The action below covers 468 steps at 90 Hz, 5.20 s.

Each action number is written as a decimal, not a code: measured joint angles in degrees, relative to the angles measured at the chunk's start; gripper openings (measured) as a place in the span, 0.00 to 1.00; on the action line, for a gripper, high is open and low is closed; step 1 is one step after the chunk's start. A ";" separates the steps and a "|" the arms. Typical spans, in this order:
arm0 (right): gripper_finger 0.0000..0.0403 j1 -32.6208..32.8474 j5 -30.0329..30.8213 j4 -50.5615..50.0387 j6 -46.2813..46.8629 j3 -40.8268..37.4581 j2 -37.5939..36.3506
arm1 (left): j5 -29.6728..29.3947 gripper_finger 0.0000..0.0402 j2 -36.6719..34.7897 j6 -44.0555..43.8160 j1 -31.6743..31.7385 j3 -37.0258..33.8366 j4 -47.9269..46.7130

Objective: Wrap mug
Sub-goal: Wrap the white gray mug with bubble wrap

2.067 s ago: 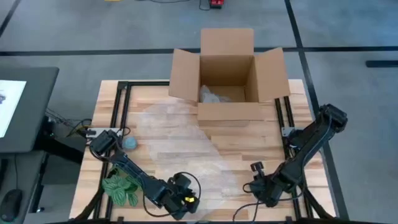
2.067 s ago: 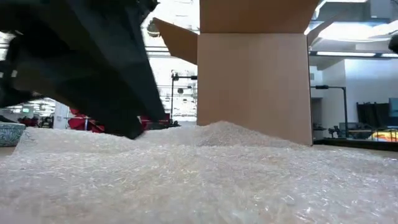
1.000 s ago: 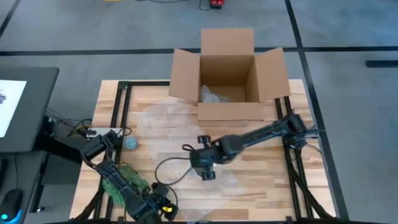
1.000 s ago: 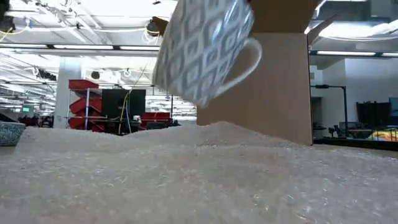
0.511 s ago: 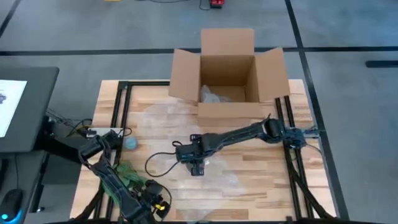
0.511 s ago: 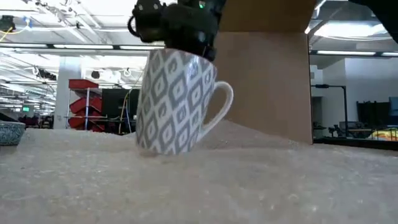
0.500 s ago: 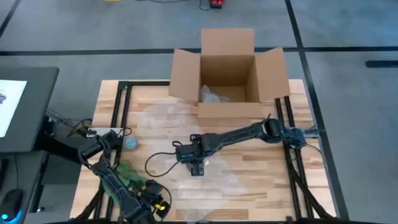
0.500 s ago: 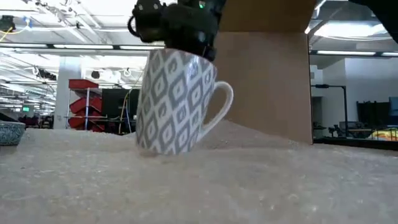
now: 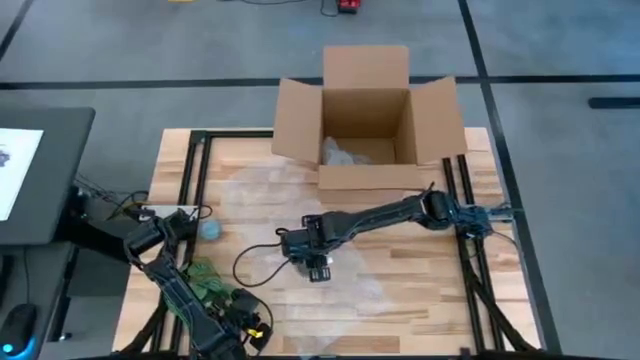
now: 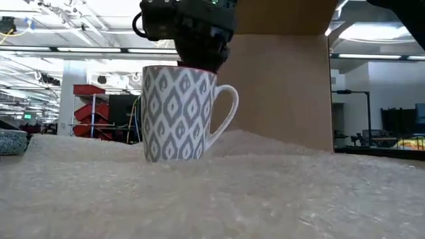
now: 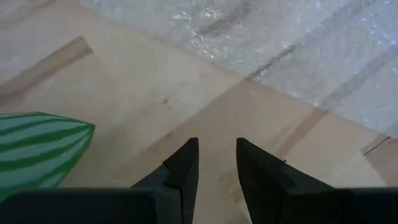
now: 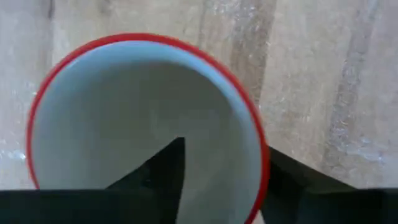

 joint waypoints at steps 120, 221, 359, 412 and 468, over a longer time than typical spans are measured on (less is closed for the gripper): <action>0.32 18.55 -4.82 43.09 9.17 -69.49 -48.28 | -8.27 0.21 -22.25 23.26 39.00 1.77 -24.91; 0.32 18.34 -2.66 45.45 11.67 -71.41 -48.43 | 5.78 0.56 -24.46 65.34 91.19 -36.91 17.54; 0.32 17.40 -2.74 50.59 10.51 -71.41 -48.41 | -20.89 0.00 -47.57 78.78 22.47 -38.47 66.57; 0.32 19.72 -2.30 48.84 10.18 -71.41 -48.74 | -16.83 0.00 -39.31 81.51 14.51 -38.47 86.98; 0.32 21.73 4.86 41.87 9.52 -71.41 -56.03 | 0.03 0.25 -21.65 63.97 14.03 -31.09 94.78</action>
